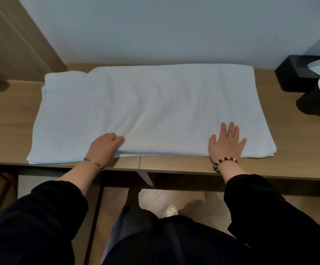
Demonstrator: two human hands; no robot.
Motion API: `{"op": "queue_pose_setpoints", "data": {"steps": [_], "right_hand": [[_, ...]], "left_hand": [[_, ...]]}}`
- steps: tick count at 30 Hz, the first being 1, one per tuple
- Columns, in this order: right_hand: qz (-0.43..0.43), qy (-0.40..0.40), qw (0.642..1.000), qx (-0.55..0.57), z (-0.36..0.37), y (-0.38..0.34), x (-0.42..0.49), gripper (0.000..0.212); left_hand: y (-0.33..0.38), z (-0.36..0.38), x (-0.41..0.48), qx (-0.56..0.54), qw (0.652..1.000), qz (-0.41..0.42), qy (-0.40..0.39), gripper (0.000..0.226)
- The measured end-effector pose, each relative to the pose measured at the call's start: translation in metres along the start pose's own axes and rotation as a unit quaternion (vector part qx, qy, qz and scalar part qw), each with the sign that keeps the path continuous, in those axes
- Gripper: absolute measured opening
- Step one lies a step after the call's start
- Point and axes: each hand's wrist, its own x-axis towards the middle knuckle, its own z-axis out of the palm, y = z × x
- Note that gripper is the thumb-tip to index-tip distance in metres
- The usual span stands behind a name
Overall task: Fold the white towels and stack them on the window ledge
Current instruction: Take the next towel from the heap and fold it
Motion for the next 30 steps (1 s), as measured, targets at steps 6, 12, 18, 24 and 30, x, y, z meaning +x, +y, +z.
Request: {"op": "queue_pose_setpoints", "data": {"steps": [6,12,18,24,30], "right_hand": [[-0.019,-0.005,1.000,-0.019,-0.004,0.011,0.002,0.061],[0.020,-0.033,0.997,0.061,-0.021,-0.017,0.007,0.062],[-0.204,-0.043,0.977,-0.039,-0.005,-0.022,-0.003,0.057],[-0.108,-0.051,0.992,-0.041,-0.015,-0.023,0.011,0.059],[-0.172,-0.018,0.984,0.029,-0.025,-0.116,-0.005,0.058]], "left_hand": [[0.000,0.003,-0.003,-0.010,1.000,-0.007,0.010,0.048],[0.030,-0.002,0.008,0.024,0.994,0.025,0.100,0.063],[0.040,0.009,0.022,0.083,0.992,0.072,-0.059,0.102],[0.045,0.014,0.019,0.053,0.995,0.024,-0.086,0.084],[0.067,0.009,0.020,0.029,0.991,-0.010,-0.132,0.063]]}}
